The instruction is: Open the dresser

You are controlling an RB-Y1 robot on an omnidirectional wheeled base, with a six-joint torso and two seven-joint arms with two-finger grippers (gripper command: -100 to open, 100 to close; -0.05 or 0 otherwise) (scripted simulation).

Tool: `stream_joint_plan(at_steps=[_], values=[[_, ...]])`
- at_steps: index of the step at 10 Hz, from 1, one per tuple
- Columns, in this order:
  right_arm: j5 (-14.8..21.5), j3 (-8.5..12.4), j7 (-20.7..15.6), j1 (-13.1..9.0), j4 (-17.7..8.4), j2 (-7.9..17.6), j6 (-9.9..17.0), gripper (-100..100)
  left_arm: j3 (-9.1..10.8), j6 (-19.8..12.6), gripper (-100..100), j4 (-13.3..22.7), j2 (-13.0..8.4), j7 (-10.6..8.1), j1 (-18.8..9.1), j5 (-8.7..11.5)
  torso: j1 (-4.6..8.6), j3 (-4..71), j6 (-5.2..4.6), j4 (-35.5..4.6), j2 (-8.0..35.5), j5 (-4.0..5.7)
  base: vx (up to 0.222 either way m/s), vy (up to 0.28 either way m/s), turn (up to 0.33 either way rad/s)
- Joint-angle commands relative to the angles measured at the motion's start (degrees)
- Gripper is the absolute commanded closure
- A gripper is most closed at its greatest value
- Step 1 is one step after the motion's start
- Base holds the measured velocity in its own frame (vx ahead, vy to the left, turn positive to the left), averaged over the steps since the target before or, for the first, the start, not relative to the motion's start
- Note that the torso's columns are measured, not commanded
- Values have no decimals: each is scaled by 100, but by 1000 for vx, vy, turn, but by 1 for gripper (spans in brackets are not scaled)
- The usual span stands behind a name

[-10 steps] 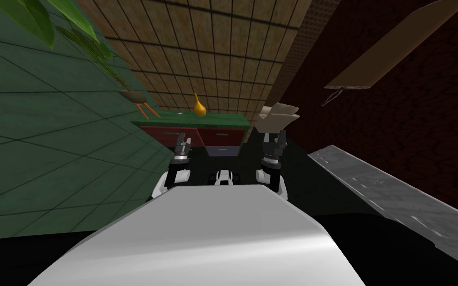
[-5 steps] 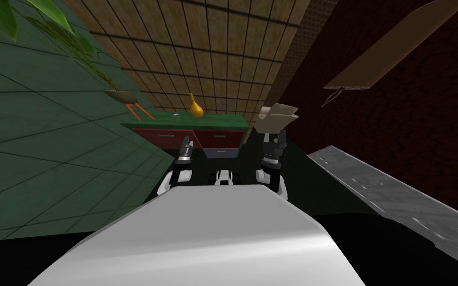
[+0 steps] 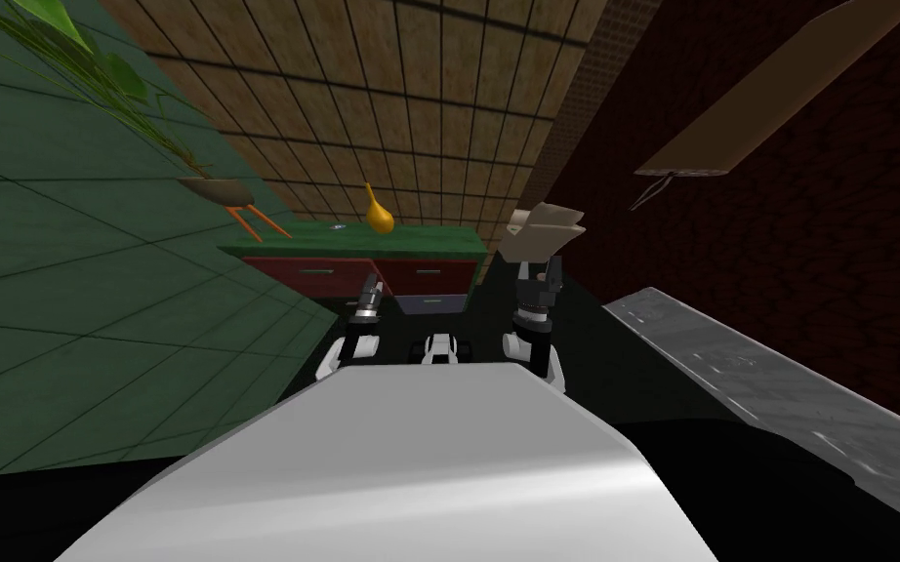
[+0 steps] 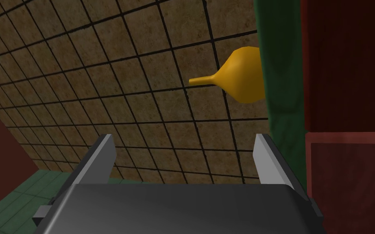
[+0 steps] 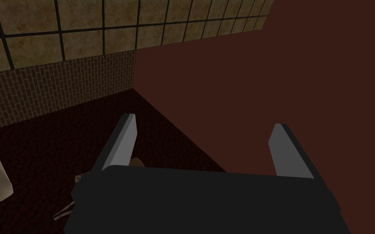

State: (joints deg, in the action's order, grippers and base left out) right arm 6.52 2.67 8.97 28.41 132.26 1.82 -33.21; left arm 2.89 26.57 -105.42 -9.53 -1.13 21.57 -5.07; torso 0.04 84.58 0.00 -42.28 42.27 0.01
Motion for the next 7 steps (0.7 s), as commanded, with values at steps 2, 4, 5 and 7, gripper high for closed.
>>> stream_joint_plan(at_steps=[2,4,5,7], values=[[0,0,0,0,0,0,0,0,-32,97,-100,527,44,88,-131,-43,-1,-1,0,-1,1,0,99,-43,-23],[0,0,0,0,0,0,0,0,-41,159,-100,848,62,129,-207,-62,-7,2,0,1,-3,-2,112,-36,-28],[0,0,0,0,0,0,0,0,-46,192,-100,986,73,151,-247,-72,-5,0,0,0,0,-2,106,-44,-24],[0,0,0,0,0,0,0,0,-52,226,-100,1194,87,174,-288,-82,-5,-8,0,-3,13,-1,65,-31,-13]])
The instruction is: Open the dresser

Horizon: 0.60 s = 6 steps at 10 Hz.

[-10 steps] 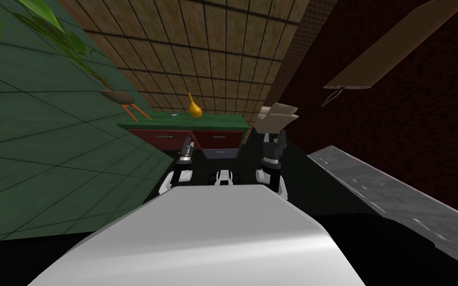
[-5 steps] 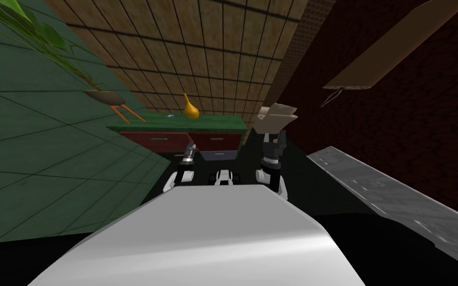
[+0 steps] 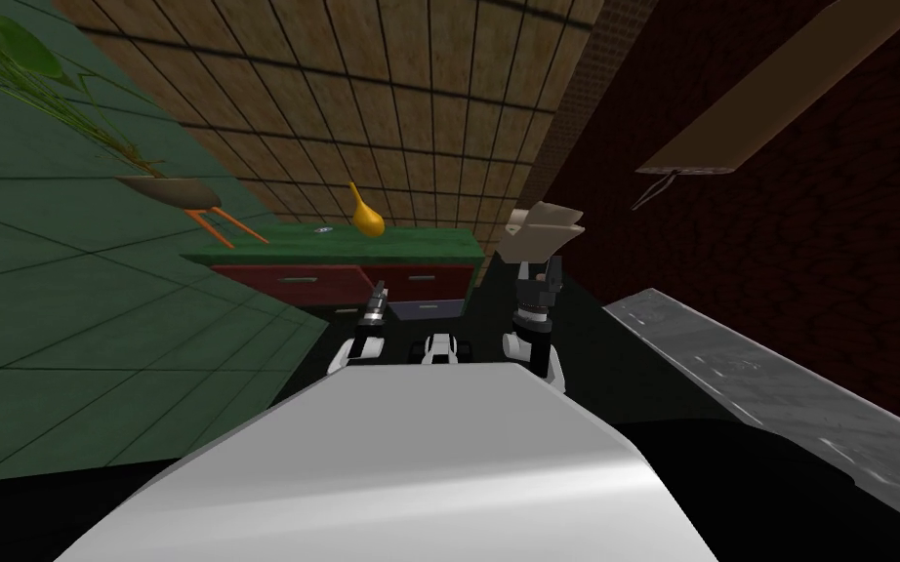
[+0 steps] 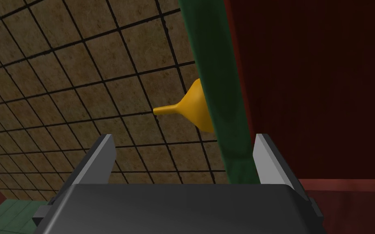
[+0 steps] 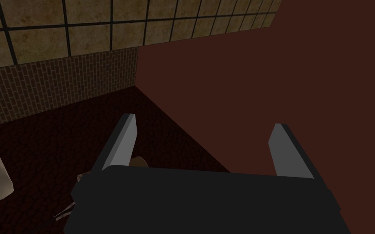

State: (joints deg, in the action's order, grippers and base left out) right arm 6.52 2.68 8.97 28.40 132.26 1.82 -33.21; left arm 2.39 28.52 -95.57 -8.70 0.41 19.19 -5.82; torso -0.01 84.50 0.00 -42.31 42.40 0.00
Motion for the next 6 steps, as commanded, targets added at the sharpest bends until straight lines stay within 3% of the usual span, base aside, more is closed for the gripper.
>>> stream_joint_plan(at_steps=[1,6], values=[[0,0,0,0,0,0,0,0,-7,66,-100,364,20,43,-92,-19,-3,-1,0,-1,0,-1,88,-23,-27],[0,0,0,0,0,0,0,0,-23,171,-100,936,96,113,-220,-51,1,7,0,4,-11,0,78,-30,-17]])
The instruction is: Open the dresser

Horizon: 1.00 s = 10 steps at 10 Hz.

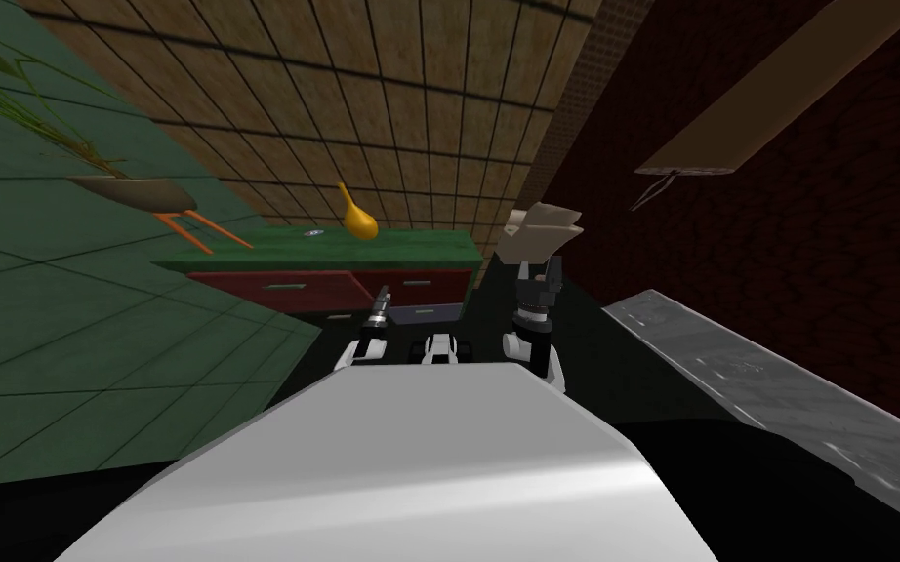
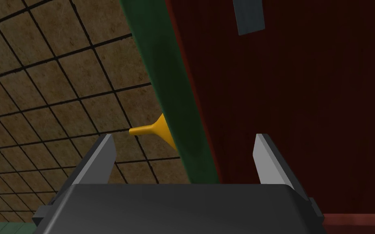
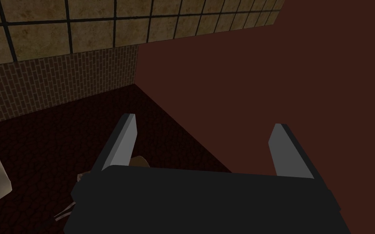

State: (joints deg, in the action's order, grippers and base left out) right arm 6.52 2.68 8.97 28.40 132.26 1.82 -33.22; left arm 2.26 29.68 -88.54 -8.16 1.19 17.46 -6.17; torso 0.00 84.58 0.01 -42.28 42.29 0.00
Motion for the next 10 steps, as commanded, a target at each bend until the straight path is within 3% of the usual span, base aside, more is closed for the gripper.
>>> stream_joint_plan(at_steps=[1,7,8,10], values=[[0,0,0,0,0,0,0,0,-15,88,-100,407,80,57,-88,-25,1,-4,-1,-2,4,-1,105,-41,-30],[0,0,0,0,0,0,0,0,-37,231,-100,1148,548,153,-261,-68,-2,-7,-1,-3,9,-1,89,-32,-20],[0,0,0,0,0,0,0,0,-39,240,-100,1195,644,159,-272,-71,-2,-6,-1,-3,7,-1,44,-18,-9],[0,0,0,-1,0,0,0,0,-24,72,-100,1057,582,145,-323,-67,-6,-7,0,-3,10,-1,41,-3,-8]])
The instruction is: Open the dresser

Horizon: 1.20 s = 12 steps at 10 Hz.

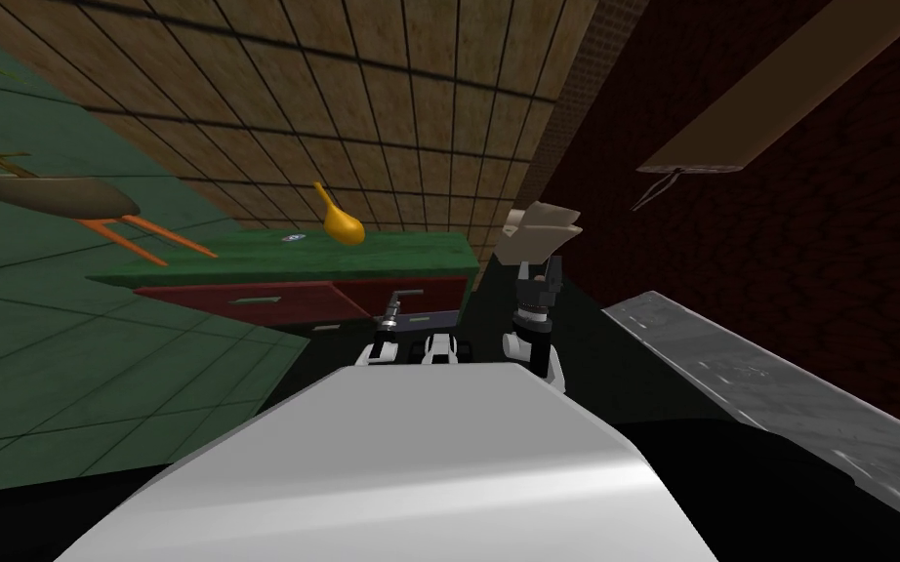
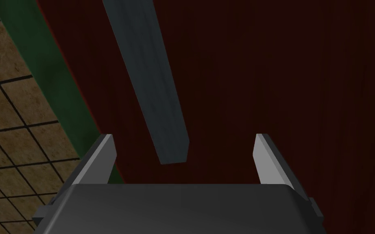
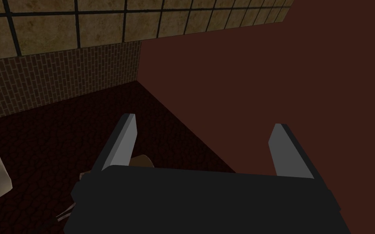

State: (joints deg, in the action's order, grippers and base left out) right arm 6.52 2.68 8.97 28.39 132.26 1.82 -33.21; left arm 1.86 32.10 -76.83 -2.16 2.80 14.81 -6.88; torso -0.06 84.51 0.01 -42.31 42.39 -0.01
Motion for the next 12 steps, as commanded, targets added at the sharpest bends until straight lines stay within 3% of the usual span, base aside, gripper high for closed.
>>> stream_joint_plan(at_steps=[1,2,8,9,12], values=[[0,0,0,1,0,0,0,0,8,-72,-100,-59,-11,-7,-28,2,0,9,-1,3,-18,0,40,2,-5],[0,0,0,0,0,0,0,0,10,-95,100,-68,-12,-9,-33,3,3,8,0,4,-11,0,6,0,1],[0,-1,0,-3,-1,0,1,0,-61,-170,100,-319,-30,-54,127,-26,5,2,-1,1,-7,1,-152,-17,12],[0,0,0,-1,0,0,0,0,-60,-178,-100,-330,-197,-55,129,-27,2,25,-1,11,-46,0,-14,-1,-4],[0,0,0,1,0,0,0,0,-43,-205,-100,-359,-493,-54,102,-24,3,20,-1,9,-33,0,43,11,-2]])
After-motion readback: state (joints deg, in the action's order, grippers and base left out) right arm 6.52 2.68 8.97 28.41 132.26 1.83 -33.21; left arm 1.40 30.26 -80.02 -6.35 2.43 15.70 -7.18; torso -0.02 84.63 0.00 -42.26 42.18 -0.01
